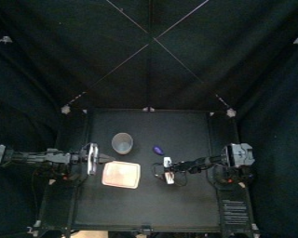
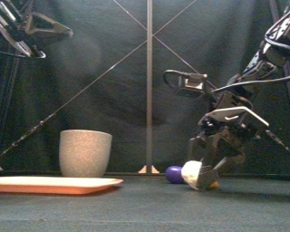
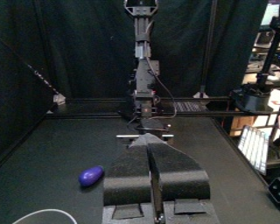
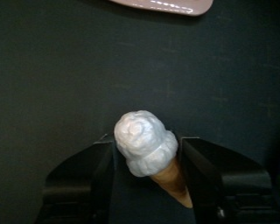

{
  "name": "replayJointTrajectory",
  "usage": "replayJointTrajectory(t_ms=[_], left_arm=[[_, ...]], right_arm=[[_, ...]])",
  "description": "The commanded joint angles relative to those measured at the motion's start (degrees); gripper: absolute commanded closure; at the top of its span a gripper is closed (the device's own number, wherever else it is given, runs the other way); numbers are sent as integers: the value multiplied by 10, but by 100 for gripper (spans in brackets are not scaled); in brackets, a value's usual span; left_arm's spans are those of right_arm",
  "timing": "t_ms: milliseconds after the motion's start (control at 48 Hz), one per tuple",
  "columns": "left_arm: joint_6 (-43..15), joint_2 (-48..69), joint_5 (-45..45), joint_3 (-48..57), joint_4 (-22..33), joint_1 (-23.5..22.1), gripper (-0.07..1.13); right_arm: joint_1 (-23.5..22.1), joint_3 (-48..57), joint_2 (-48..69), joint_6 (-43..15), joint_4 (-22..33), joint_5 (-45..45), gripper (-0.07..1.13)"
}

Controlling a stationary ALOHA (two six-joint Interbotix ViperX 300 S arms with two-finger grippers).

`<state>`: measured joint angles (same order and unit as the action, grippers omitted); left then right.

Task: Pick the ice cream then place it in the grey bowl
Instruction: Place ice cream in the grey bowl

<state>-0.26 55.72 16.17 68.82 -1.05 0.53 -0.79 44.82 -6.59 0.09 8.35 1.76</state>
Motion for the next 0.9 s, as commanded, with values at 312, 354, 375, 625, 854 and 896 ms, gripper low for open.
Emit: replayJointTrajectory(t_ms=[312,354,375,625,854,896], left_arm=[[-1,-2,3,-8,-1,1,109],[-1,-2,3,-8,-1,1,109],[-1,-2,3,-8,-1,1,109],[-1,-2,2,-6,-1,1,109],[-1,0,3,-5,-1,1,109],[-1,0,2,-5,-1,1,109]], right_arm=[[-29,-84,36,8,31,-11,53],[-40,-110,40,6,52,-12,53],[-45,-122,40,5,61,-12,53],[-103,-294,4,-1,120,8,53],[-136,-408,-89,0,117,51,53],[-136,-419,-101,0,117,51,53]])
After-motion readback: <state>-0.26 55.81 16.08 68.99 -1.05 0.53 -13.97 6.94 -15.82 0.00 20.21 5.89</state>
